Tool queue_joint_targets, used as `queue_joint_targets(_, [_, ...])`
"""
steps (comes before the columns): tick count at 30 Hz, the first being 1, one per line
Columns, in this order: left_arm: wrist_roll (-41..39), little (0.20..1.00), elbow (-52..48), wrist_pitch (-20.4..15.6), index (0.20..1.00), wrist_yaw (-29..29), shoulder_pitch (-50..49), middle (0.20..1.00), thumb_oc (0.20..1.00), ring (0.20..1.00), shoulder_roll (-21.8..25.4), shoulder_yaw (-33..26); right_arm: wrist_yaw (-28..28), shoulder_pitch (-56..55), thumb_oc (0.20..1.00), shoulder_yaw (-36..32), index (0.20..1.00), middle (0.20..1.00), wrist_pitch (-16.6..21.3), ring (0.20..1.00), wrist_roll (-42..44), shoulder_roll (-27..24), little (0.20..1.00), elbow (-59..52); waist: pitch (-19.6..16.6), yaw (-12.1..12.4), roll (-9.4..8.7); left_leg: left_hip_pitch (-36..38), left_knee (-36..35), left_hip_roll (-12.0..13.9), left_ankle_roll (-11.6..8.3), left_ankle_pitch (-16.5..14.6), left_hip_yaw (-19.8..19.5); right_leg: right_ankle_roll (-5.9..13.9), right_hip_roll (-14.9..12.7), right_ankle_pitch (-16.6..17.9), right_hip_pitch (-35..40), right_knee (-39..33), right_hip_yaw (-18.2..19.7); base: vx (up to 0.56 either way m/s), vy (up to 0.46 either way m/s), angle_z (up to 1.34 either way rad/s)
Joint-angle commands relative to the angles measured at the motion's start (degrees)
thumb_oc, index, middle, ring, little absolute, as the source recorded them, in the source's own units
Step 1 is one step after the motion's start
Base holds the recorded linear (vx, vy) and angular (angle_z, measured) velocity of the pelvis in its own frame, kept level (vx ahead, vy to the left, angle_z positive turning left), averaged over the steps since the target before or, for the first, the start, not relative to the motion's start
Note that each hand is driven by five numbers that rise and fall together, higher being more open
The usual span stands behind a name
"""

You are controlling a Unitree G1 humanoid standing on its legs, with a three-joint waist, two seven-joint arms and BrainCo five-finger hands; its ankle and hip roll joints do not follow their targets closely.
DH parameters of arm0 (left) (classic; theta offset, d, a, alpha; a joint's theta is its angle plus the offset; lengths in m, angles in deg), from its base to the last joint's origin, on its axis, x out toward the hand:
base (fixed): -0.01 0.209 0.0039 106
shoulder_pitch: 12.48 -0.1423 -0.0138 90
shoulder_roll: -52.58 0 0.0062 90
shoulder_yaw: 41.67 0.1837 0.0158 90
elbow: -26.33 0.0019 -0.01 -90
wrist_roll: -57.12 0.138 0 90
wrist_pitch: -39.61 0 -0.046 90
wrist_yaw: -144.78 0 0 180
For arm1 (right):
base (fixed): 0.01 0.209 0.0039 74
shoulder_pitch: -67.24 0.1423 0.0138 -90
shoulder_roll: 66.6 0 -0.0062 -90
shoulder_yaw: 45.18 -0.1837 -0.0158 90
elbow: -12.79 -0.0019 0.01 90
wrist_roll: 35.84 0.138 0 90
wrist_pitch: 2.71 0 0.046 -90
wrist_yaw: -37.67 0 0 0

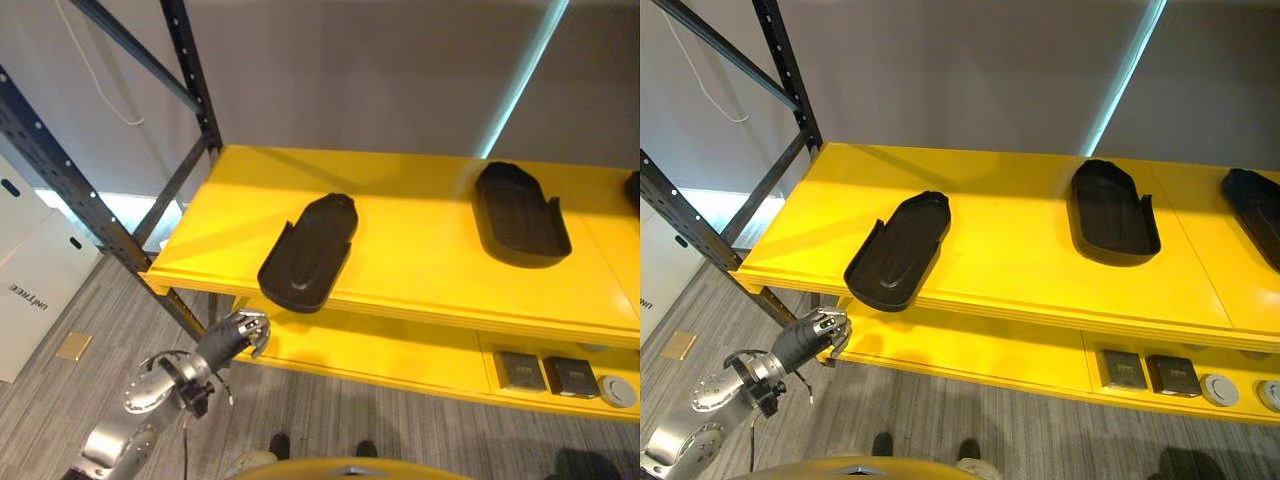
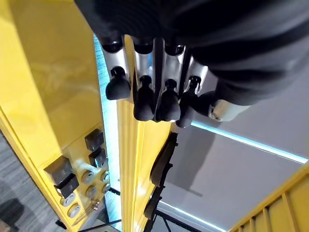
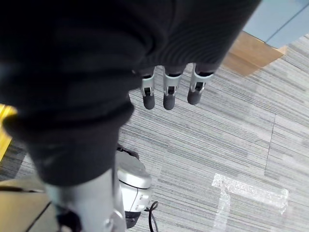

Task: Move parts from the plastic box to the shelf.

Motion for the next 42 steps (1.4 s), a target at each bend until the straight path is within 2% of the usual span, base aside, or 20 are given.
queue_joint_targets(1, [-2.26, 0.2, -2.01, -2.78, 0.2, 1.26, 5.46, 0.2, 0.2, 0.2, -0.84, 1.27, -0.69, 4.85, 1.0, -0.55, 1.0, 1.0, -0.18, 1.0, 4.55, 0.57, 1.0, 2.63, 2.46, -0.11, 0.74, 1.95, 0.03, 0.09, -0.02, -2.11, 2.35, 3.0, -0.67, -0.3, 1.01, 0.36, -0.05, 0.0, 0.0, 0.0])
queue_joint_targets(5, [-1.61, 0.2, -1.26, -4.22, 0.2, 2.36, 6.43, 0.2, 0.2, 0.2, -1.56, 2.43, -1.05, 4.2, 1.0, -0.29, 1.0, 1.0, -0.56, 1.0, 6.01, 1.18, 1.0, 2.11, 2.67, -0.9, 0.67, 1.72, 0.03, 0.27, -0.06, -2.05, 3.15, 3.13, -0.67, 0.0, 0.44, 0.36, 0.23, 0.04, -0.023, 0.0])
queue_joint_targets(11, [-1.42, 0.2, -0.92, -4.94, 0.2, 0.51, 10.06, 0.2, 0.2, 0.2, -2.2, 3.77, -2.31, 2.99, 1.0, -0.09, 1.0, 1.0, 0.32, 1.0, 7.36, 1.16, 1.0, 1.37, 3.89, -2.49, 0.72, 1.01, 0.03, 0.34, 0.1, -2.08, 4.18, 3.05, -0.68, 0.31, -0.78, 0.36, 1.26, 0.01, -0.003, 0.0])
queue_joint_targets(13, [-2.04, 0.2, -0.82, -4.79, 0.2, -0.93, 10.97, 0.2, 0.2, 0.2, -2.8, 3.78, -2.58, 2.44, 1.0, -0.38, 1.0, 1.0, 0.52, 1.0, 6.99, 1.01, 1.0, 0.91, 4.19, -3.1, 0.7, 0.8, 0.03, 0.4, 0.13, -2.13, 4.55, 3.13, -0.65, 0.36, -1.18, 0.36, 1.68, 0.05, -0.021, -0.04])
queue_joint_targets(19, [3.72, 0.2, 1.34, -6.99, 0.2, -3.09, 13.97, 0.2, 0.2, 0.2, -3.5, 3.68, -3.47, 1.46, 1.0, -0.34, 1.0, 1.0, 2.22, 1.0, 8.65, 0.74, 1.0, -0.78, 5.41, -4.54, 0.7, -0.09, 0.03, 0.75, 0.11, -1.96, 5.47, 2.96, -0.49, 0.68, -2.6, 0.36, 2.95, 0.01, -0.03, -0.1])
queue_joint_targets(22, [5.01, 0.2, 2.72, -6.56, 0.2, -5.78, 15.57, 0.2, 0.2, 0.2, -3.74, 3.1, -3.99, 0.49, 1.0, -1.72, 1.0, 1.0, 2.32, 1.0, 8.31, 0.06, 1.0, -1.25, 5.54, -5.61, 0.66, -0.09, 0.03, 0.96, 0.02, -1.97, 5.99, 2.96, -0.22, 0.66, -2.83, 0.36, 3.6, 0.07, -0.035, -0.06])
queue_joint_targets(25, [7.87, 0.2, 5.18, -8.31, 0.2, -8.12, 17.35, 0.2, 0.2, 0.2, -3.1, 2.33, -3.68, -0.63, 1.0, -2.39, 1.0, 1.0, 2.49, 1.0, 7.29, -0.7, 1.0, -1.68, 5.71, -6.59, 0.47, -0.02, 0.03, 1.12, -0.09, -1.87, 6.54, 2.92, -0.13, 0.83, -3.01, 0.36, 4.16, 0.07, -0.045, -0.09])
queue_joint_targets(27, [6.16, 0.2, 6.04, -8.67, 0.2, -9.38, 18.91, 0.2, 0.2, 0.2, -3.25, 1.75, -3.71, -0.94, 1.0, -2.71, 1.0, 1.0, 2.56, 1.0, 7.31, -1.19, 1.0, -2.08, 6.07, -7.2, 0.51, -0.19, 0.03, 1.18, -0.1, -1.84, 6.9, 2.79, -0.13, 0.9, -3.34, 0.36, 4.62, 0.04, -0.032, -0.16])
queue_joint_targets(35, [8.29, 0.2, 9.62, -11.57, 0.2, -12.63, 27.56, 0.2, 0.2, 0.2, -5.21, 0.54, -2.19, -0.98, 1.0, -2.11, 1.0, 1.0, 3.04, 1.0, 7.18, -1.39, 1.0, -3.49, 7.68, -9.75, 0.77, -0.48, 0.03, 1.28, -0.37, -1.78, 7.46, 2.53, -0.1, 1.25, -4.35, 0.36, 6.47, 0.01, -0.01, -0.03])
queue_joint_targets(42, [7.22, 0.2, 12.43, -11.23, 0.2, -15.5, 32.94, 0.2, 0.2, 0.2, -6.73, 0.45, -2.05, -1.96, 1.0, -0.96, 1.0, 1.0, 2.77, 1.0, 5.54, -0.97, 1.0, -4.66, 7.96, -11.94, 1.01, 0.07, 0.03, 1.44, -0.67, -1.79, 8.21, 2.56, -0.11, 1.24, -4.46, 0.36, 7.51, 0.04, 0.006, -0.13])
